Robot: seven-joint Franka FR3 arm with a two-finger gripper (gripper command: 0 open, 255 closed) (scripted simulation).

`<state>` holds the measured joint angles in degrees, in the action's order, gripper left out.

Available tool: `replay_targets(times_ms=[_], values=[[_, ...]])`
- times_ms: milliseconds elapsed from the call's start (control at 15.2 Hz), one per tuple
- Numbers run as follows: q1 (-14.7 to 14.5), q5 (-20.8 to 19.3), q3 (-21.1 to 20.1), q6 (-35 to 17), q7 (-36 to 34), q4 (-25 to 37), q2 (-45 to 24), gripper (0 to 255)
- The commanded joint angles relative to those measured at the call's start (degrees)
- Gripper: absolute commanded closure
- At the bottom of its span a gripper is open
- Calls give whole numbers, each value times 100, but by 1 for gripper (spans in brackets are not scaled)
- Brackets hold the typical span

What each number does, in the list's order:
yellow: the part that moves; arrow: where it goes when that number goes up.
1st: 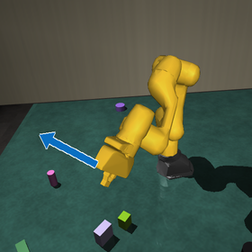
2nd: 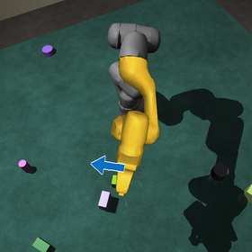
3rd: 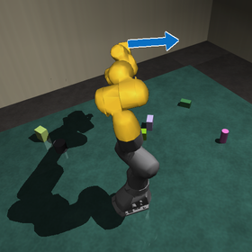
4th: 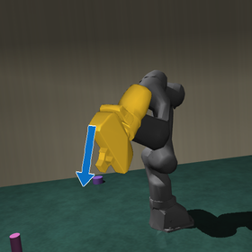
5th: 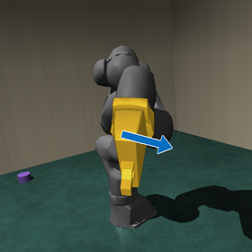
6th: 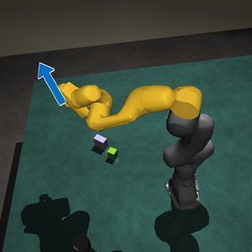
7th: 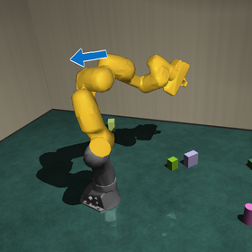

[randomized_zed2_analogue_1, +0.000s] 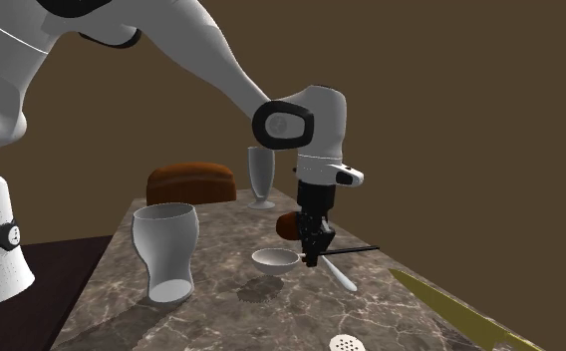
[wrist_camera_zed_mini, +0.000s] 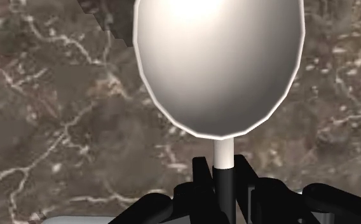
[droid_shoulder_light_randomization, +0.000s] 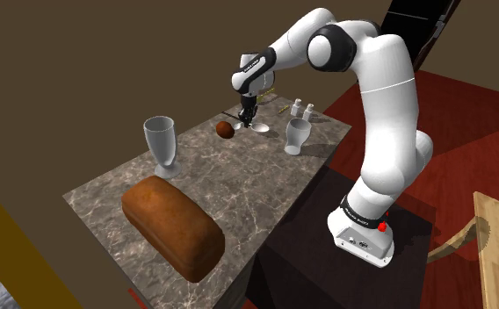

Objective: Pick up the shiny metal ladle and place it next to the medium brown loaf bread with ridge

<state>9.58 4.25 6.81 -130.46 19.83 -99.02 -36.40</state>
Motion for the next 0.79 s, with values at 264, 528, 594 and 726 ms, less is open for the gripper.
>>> replay_targets(times_ms=[264, 528, 594, 726], values=[[-11, -19, 15, 154, -9, -2, 157, 255], [-23, -45, 33, 370, -22, 17, 354, 255], [-26, -51, 37, 425, -25, 25, 401, 255], [-32, -64, 46, 536, -31, 44, 493, 255]])
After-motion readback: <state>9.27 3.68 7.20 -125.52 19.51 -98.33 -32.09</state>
